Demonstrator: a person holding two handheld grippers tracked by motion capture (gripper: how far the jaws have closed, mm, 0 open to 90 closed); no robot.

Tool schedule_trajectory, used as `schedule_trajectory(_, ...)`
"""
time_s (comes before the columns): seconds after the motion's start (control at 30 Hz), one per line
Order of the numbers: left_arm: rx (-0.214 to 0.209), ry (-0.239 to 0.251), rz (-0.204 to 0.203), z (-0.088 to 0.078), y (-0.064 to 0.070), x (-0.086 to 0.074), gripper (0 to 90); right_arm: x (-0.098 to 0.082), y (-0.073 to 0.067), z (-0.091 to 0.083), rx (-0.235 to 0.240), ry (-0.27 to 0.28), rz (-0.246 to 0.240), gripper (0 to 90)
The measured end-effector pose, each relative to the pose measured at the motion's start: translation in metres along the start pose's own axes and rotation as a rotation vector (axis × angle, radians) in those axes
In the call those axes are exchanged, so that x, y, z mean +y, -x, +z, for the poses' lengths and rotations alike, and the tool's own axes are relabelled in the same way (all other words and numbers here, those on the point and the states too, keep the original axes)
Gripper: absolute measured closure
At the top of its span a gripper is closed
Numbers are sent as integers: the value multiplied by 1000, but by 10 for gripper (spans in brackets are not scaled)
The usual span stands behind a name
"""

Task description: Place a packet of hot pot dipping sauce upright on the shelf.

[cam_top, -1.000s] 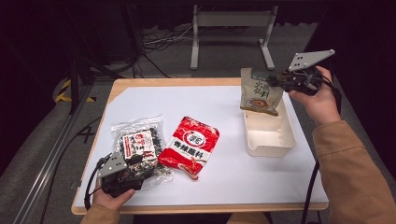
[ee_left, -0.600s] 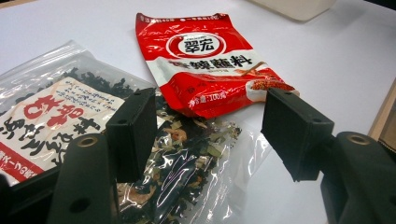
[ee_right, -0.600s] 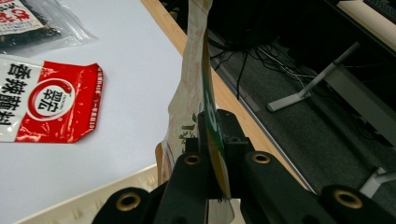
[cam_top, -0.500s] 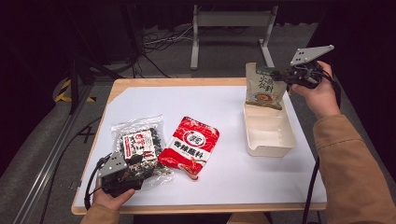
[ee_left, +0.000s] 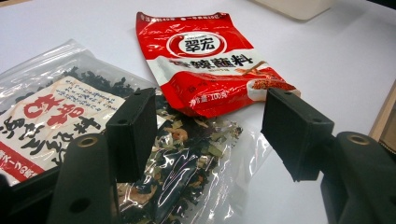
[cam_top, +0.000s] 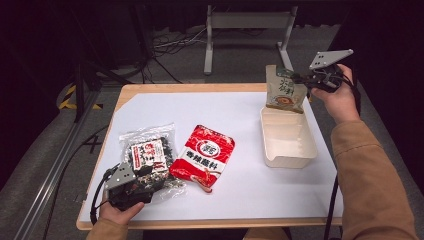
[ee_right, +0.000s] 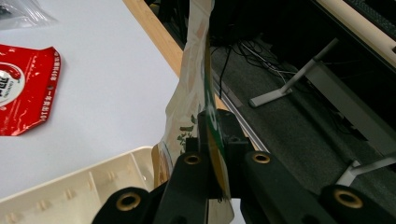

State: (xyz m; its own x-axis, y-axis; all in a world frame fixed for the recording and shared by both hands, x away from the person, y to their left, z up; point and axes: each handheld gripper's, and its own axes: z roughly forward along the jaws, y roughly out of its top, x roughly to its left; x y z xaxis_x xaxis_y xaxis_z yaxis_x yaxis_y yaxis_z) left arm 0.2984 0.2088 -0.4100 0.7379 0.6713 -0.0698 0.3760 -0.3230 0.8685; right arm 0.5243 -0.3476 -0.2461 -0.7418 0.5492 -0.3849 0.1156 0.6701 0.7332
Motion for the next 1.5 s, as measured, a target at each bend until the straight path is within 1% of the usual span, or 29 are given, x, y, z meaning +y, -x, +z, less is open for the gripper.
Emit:
schedule_trajectory(0.17,-1,0,-1,0,0,0,361,-4,3,8,-7,-6,1,895)
schedule_trajectory(0.37,-5,-4,-13,1,0,-1,362,-9,5,16,-3,-25,-3,895)
schedule_trajectory(0.5,-2,1,-8,1,-1,-1,361,-12,5,19,0,-31,0,895)
schedule_trajectory(0.77,-6,-2,-13,1,0,-1,361,-16,0,27,26,-33,-4,893)
schedule_trajectory(0.93,-6,-2,-3,1,0,0,361,-18,-2,29,36,-37,-1,891)
schedule_trajectory(1.03,-10,-2,-5,2,0,0,361,-20,-5,31,43,-35,21,889)
schedule_trajectory(1.07,-7,-1,-1,2,0,0,361,-21,-6,32,42,-47,24,889)
schedule_trajectory(1.17,-10,1,-5,2,0,1,361,-25,-8,36,50,-78,27,889)
schedule_trajectory(1.3,-12,0,-2,3,0,1,361,-30,-9,38,49,-90,38,888)
schedule_trajectory(1.33,-12,0,-1,3,0,1,361,-33,-9,40,43,-115,49,883)
schedule_trajectory(1.4,-15,-2,-5,3,0,1,361,-36,-9,41,41,-148,57,881)
schedule_trajectory(1.47,-16,-3,-4,4,0,1,361,-38,-9,41,39,-153,62,881)
schedule_trajectory(1.5,-15,-2,-4,4,0,2,361,-40,-9,41,35,-163,75,881)
